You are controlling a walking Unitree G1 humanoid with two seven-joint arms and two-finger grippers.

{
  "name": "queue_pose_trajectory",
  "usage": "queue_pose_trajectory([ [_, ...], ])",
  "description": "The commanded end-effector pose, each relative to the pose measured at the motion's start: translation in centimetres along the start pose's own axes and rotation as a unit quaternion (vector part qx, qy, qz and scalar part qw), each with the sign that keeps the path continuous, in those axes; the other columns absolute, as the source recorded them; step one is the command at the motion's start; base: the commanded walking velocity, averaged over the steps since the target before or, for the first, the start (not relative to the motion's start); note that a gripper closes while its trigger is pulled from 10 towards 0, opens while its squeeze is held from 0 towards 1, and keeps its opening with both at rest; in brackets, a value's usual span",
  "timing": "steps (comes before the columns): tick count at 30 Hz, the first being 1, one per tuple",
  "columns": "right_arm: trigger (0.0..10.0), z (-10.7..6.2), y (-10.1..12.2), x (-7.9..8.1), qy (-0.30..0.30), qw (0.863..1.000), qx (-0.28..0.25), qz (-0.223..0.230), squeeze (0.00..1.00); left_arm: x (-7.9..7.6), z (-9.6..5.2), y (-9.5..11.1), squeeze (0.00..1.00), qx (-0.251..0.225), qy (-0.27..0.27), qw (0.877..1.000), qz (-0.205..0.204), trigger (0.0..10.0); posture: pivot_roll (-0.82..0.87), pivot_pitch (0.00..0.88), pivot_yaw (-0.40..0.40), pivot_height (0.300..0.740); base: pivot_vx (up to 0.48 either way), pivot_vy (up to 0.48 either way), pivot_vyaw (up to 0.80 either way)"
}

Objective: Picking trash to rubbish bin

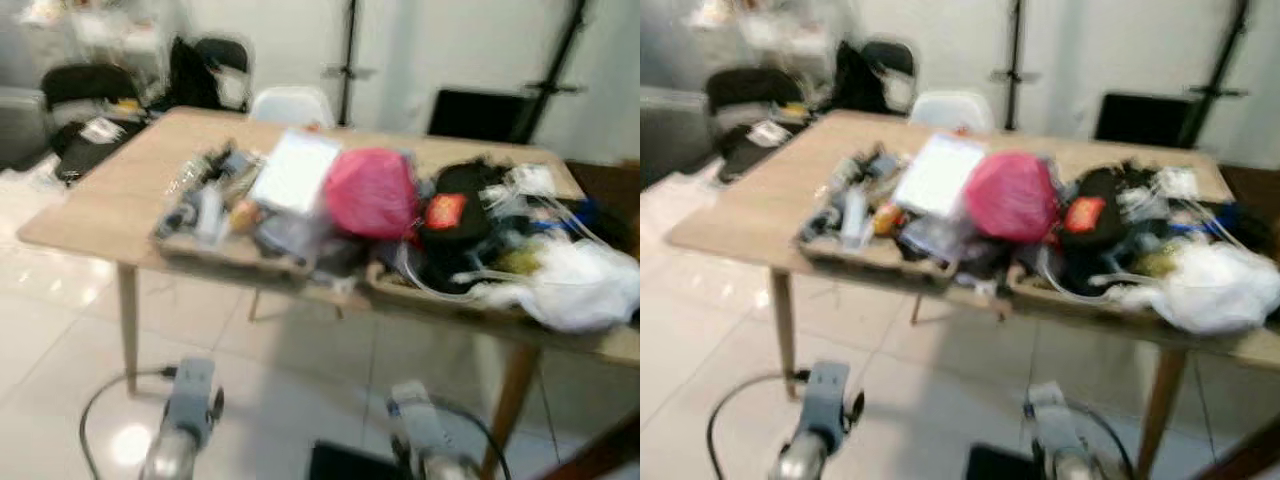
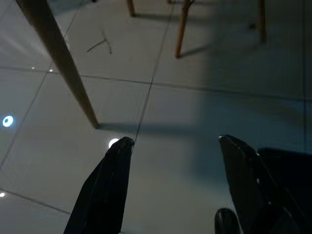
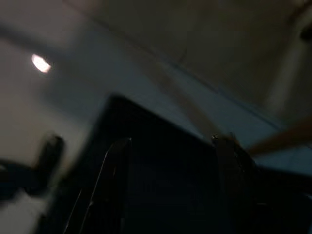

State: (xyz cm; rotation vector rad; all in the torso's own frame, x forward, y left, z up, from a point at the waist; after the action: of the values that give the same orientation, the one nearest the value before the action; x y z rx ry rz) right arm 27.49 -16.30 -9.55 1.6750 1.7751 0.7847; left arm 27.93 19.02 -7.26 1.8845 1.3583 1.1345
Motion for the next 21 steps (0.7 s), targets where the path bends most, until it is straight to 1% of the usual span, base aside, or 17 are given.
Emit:
queue_pose_trajectory([
  [1,10.0,-0.40,-1.73,-0.66,-0.012,1.000,0.025,0.011,0.00,-0.48,0.00,-0.02,0.00,0.002,-0.006,1.000,-0.003,10.0,0.01,0.041,-0.008,0.740,0.000,0.000,0.00],
  [7,10.0,-0.39,-1.69,-0.76,-0.014,1.000,0.025,0.012,0.00,-0.29,0.19,0.24,0.00,0.002,-0.006,1.000,-0.003,10.0,0.01,0.041,-0.006,0.740,0.000,0.000,0.00],
  [12,10.0,-0.39,-1.65,-0.76,-0.016,1.000,0.023,0.014,0.00,-0.56,0.28,0.55,0.00,-0.004,-0.018,1.000,0.009,10.0,0.01,0.042,-0.005,0.740,0.000,0.000,0.00],
  [16,10.0,-0.43,-1.73,-0.74,-0.016,1.000,0.022,0.015,0.00,-0.68,0.25,0.45,0.00,-0.002,-0.021,1.000,0.008,10.0,0.01,0.039,-0.003,0.740,0.000,0.000,0.00],
  [21,10.0,-0.46,-1.84,-0.72,-0.015,0.999,0.023,0.016,0.00,-0.76,0.24,0.37,0.00,0.000,-0.022,1.000,0.006,10.0,0.01,0.033,-0.003,0.740,0.000,0.372,0.00],
])
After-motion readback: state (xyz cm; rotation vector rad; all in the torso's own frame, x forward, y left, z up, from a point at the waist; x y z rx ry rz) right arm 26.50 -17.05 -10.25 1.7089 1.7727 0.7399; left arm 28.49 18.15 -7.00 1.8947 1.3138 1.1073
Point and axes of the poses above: a point about 5 cm out from each wrist's last joint towards the gripper, its own z axis pointing out of the wrist towards the gripper, its own y axis along the axis of the wrist's last joint, x = y × z, the point moved 6 cm from there along z, pointing out of the wrist towards the gripper, and after that the axes turned 12 degrees about z, right-handed, at the moved point
